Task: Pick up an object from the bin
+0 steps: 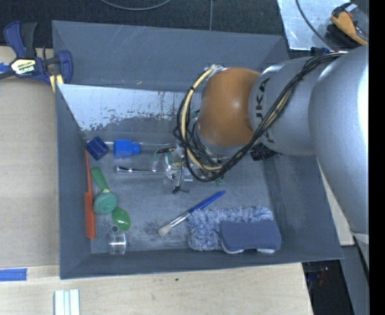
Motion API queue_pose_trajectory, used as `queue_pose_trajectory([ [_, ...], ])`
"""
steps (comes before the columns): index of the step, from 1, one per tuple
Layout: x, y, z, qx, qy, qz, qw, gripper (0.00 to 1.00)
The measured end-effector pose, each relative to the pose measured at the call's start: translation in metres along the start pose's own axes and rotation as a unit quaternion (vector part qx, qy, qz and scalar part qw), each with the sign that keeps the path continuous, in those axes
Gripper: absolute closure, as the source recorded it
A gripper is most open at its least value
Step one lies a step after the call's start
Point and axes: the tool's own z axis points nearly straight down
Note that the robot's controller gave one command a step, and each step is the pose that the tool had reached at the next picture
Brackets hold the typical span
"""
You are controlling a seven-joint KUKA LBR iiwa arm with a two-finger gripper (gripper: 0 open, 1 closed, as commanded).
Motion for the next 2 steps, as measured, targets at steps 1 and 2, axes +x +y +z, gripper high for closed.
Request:
queue_pose_trajectory([
  [1, 0.001, 0.000, -0.024, 0.001, 0.0021, 0.000, 1.0000, 1.00],
  [2, -0.001, 0.000, -0.053, 0.000, 0.0010, 0.000, 1.0000, 1.00],
])
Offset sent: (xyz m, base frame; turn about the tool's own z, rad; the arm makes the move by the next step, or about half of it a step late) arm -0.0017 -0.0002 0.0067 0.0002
